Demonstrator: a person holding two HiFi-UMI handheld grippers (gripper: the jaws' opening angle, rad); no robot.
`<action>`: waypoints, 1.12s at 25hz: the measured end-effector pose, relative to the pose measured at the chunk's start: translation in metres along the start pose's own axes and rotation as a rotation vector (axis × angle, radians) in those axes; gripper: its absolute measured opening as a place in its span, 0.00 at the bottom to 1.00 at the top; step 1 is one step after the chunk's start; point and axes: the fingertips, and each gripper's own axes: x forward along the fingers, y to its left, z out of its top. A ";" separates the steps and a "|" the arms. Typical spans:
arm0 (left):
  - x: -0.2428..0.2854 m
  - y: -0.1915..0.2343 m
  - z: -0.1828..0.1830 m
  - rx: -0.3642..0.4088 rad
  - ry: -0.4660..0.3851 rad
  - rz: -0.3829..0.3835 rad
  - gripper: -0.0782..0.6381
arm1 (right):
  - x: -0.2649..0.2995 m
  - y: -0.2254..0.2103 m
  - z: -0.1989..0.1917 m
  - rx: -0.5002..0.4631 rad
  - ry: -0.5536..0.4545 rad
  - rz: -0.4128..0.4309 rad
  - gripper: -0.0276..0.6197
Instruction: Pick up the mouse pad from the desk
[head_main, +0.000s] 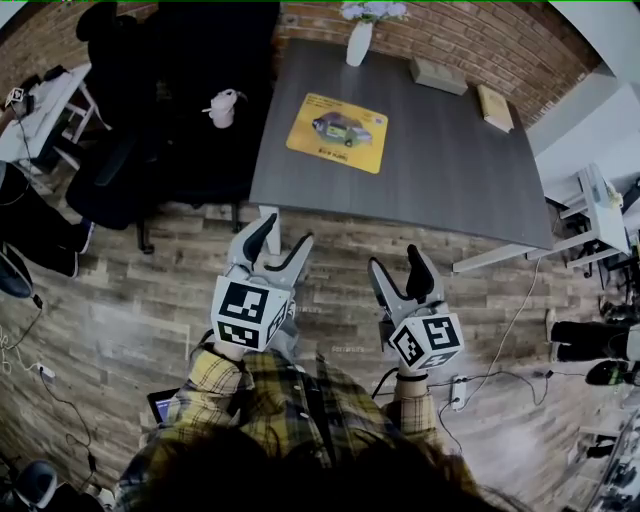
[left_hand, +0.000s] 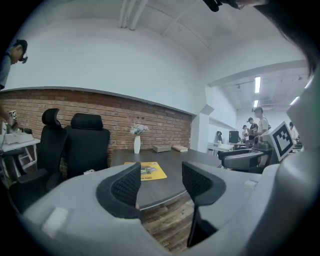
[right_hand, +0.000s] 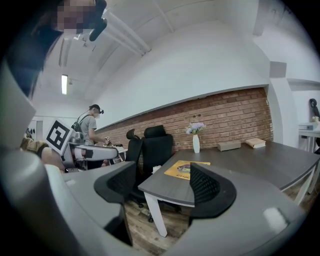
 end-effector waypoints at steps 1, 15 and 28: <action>0.009 0.006 0.004 0.002 -0.001 -0.004 0.46 | 0.011 -0.003 0.003 -0.001 0.000 0.000 0.53; 0.093 0.090 0.022 0.008 0.023 -0.009 0.49 | 0.123 -0.041 0.016 0.040 0.017 -0.019 0.57; 0.137 0.120 0.005 -0.030 0.090 -0.020 0.49 | 0.169 -0.071 0.010 0.076 0.060 -0.048 0.57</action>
